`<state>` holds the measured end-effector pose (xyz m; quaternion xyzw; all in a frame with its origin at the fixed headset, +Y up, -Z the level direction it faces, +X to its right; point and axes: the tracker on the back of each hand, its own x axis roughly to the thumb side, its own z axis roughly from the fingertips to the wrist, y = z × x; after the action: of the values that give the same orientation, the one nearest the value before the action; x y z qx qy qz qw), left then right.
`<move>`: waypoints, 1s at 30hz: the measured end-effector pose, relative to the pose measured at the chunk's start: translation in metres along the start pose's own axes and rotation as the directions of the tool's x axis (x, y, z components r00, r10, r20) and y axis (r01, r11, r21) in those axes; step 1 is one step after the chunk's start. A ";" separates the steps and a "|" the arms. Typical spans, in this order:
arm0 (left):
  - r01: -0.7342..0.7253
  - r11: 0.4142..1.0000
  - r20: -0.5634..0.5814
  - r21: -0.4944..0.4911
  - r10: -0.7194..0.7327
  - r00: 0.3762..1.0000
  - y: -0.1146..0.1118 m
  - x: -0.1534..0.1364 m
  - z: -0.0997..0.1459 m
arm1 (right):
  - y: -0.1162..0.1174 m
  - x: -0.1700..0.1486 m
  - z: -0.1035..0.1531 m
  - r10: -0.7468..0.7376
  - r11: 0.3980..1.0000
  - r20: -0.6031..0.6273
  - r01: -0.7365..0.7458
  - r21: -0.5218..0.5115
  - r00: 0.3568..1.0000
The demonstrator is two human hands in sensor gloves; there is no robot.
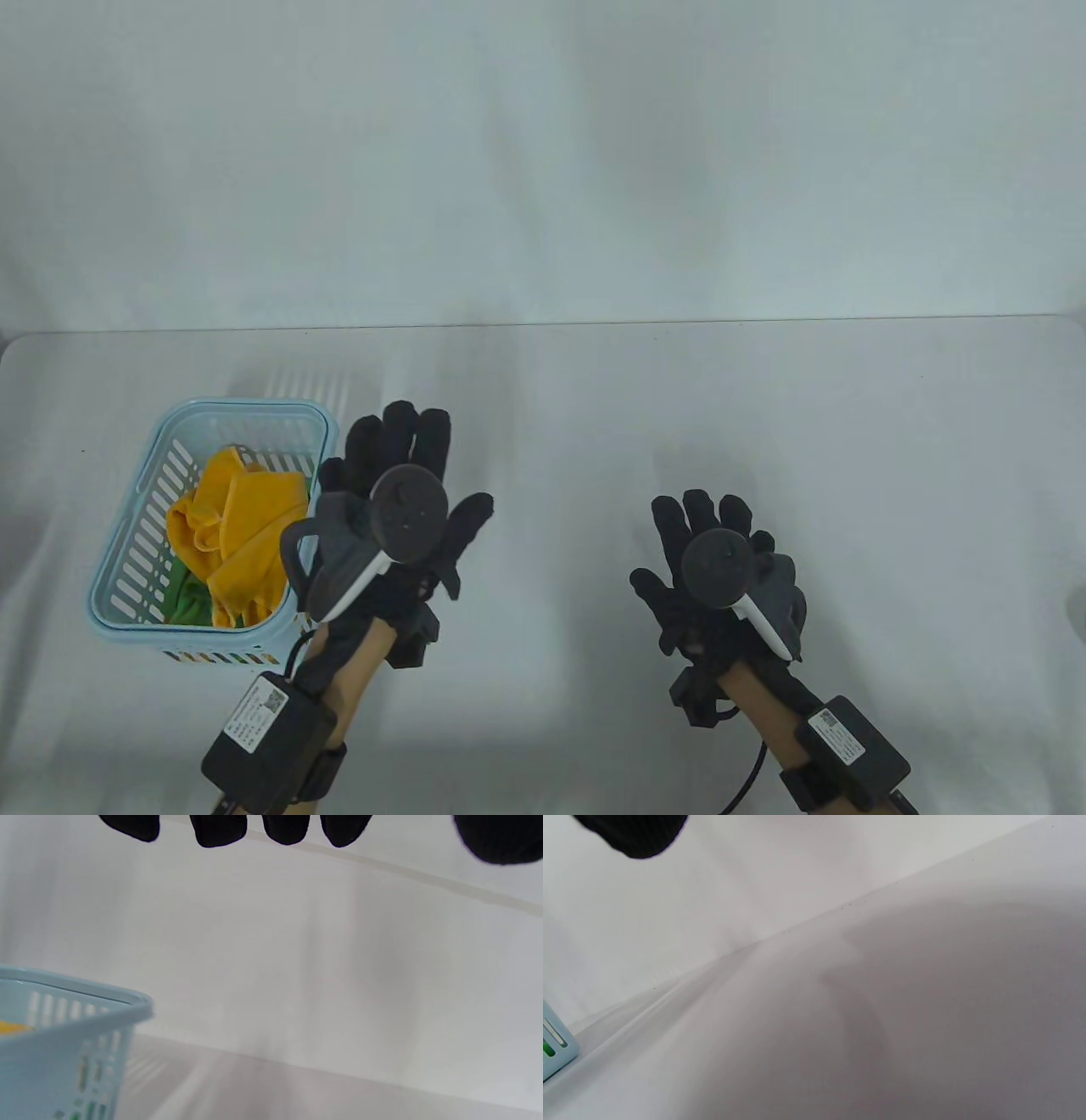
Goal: Roll square towel into towel roll
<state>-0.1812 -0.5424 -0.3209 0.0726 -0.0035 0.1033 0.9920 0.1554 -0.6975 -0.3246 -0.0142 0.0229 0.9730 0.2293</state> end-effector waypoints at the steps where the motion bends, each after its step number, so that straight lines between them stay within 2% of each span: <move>1: 0.008 1.000 -0.016 -0.012 -0.008 1.000 0.003 -0.006 -0.003 | -0.001 0.000 0.000 -0.003 1.000 0.000 0.003 0.000 1.000; 6: 0.052 0.991 -0.145 -0.121 -0.069 0.987 0.011 -0.060 -0.031 | -0.003 0.000 0.001 -0.021 1.000 0.010 0.021 -0.005 1.000; 10: 0.049 0.979 -0.242 -0.197 -0.097 0.965 0.005 -0.099 -0.049 | -0.002 0.000 0.000 -0.021 1.000 0.017 0.021 0.003 1.000; 13: 0.040 0.966 -0.315 -0.254 -0.122 0.941 -0.007 -0.128 -0.062 | -0.002 0.000 0.000 -0.020 1.000 0.017 0.020 0.007 1.000; 18: -0.003 0.928 -0.440 -0.374 -0.175 0.881 -0.040 -0.170 -0.083 | -0.003 -0.002 -0.001 -0.040 0.999 0.005 0.040 0.008 0.999; 24: -0.008 0.865 -0.478 -0.501 -0.269 0.836 -0.078 -0.191 -0.095 | -0.004 -0.008 -0.003 -0.065 0.998 -0.022 0.065 0.017 0.998; 30: 0.046 0.823 -0.473 -0.566 -0.370 0.800 -0.099 -0.199 -0.100 | -0.005 -0.013 -0.005 -0.081 0.996 -0.043 0.082 0.020 0.996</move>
<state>-0.3564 -0.6647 -0.4380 -0.2364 0.2693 0.0005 0.9336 0.1691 -0.6993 -0.3291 -0.0332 0.0376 0.9620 0.2685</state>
